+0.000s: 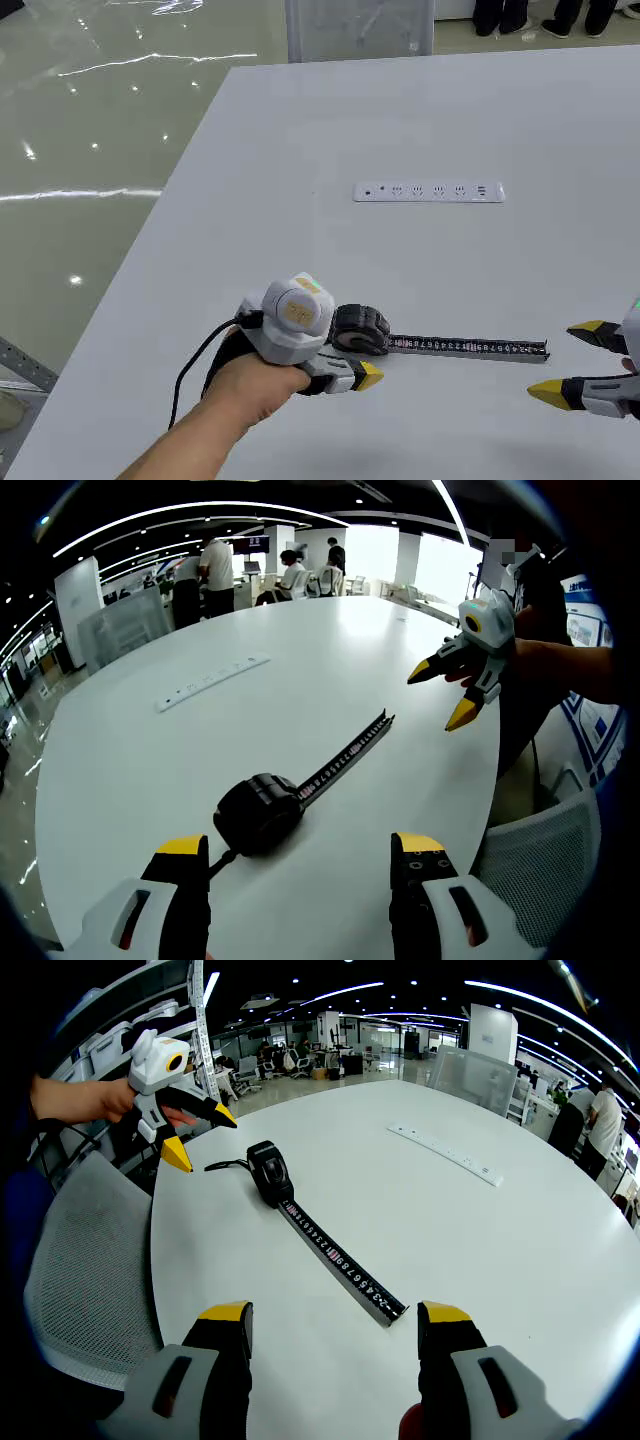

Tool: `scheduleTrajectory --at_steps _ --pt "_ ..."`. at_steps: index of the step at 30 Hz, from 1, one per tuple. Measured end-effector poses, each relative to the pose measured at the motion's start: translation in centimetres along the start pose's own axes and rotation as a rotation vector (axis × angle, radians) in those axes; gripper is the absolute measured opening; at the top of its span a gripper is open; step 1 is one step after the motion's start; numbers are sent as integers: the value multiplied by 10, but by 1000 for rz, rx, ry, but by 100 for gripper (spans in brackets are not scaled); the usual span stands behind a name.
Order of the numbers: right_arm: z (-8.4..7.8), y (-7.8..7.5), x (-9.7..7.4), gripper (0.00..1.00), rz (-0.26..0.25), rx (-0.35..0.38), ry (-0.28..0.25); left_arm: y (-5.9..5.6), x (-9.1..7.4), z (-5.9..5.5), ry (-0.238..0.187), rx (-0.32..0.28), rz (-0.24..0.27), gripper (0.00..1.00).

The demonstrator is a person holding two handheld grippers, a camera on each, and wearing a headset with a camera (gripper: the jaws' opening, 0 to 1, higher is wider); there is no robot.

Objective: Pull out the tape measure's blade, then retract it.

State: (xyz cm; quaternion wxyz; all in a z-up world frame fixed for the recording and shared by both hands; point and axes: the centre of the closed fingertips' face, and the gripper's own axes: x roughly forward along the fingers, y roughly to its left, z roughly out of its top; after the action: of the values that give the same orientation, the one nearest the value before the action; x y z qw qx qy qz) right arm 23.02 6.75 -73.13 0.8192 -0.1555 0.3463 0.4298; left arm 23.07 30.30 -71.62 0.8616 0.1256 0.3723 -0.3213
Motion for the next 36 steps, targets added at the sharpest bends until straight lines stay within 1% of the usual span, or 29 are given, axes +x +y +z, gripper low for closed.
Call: scheduleTrajectory --at_steps 2,4,6,9,12,15,18,21,23,25,27,30,36 --pt "-1 3 -4 65 -7 1 -2 -2 -3 -1 2 -17 0 72" --pt "-1 6 -9 66 -18 9 -5 -4 -7 -1 -11 -44 0 73" --pt "0 10 -14 68 -21 15 -9 -7 -12 -3 -9 -50 5 74" --pt "5 16 -21 70 -28 37 -23 -10 -18 -6 -2 -66 17 75" --pt "8 21 -27 71 -28 66 -38 -16 -25 -10 11 -106 20 77" --pt "12 26 -33 74 -28 80 -46 -21 -30 -15 17 -112 23 78" --pt "15 29 -39 77 -30 94 -47 -24 -37 -16 17 -133 32 79" --pt "16 32 -44 79 -43 97 -47 -25 -44 -17 20 -153 55 82" --pt "17 37 -47 81 -47 92 -45 -27 -49 -18 22 -167 57 83" --pt "17 39 -51 85 -55 100 -40 -29 -53 -19 12 -181 66 83" --pt "19 42 -55 87 -59 106 -41 -30 -57 -22 15 -189 67 84" --pt "20 47 -64 88 -65 116 -43 -33 -66 -26 18 -203 71 85" --pt "18 54 -81 89 -81 129 -40 -33 -84 -30 31 -214 117 91"
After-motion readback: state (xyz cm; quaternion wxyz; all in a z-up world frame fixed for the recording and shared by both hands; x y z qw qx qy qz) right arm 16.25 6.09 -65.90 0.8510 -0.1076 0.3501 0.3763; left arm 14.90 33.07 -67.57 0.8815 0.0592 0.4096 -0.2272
